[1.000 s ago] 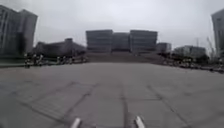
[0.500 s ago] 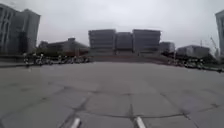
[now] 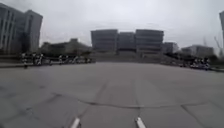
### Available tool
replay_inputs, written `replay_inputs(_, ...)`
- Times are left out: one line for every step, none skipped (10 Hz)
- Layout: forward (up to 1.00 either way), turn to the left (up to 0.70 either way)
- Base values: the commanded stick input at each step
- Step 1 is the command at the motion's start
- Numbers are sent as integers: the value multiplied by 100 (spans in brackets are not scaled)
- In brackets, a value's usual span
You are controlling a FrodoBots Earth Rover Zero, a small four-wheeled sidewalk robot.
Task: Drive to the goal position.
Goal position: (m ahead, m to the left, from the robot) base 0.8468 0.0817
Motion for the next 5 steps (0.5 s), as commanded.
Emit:
replay_inputs(100, -21)
replay_inputs(100, -29)
replay_inputs(100, -37)
replay_inputs(100, -40)
replay_inputs(100, -40)
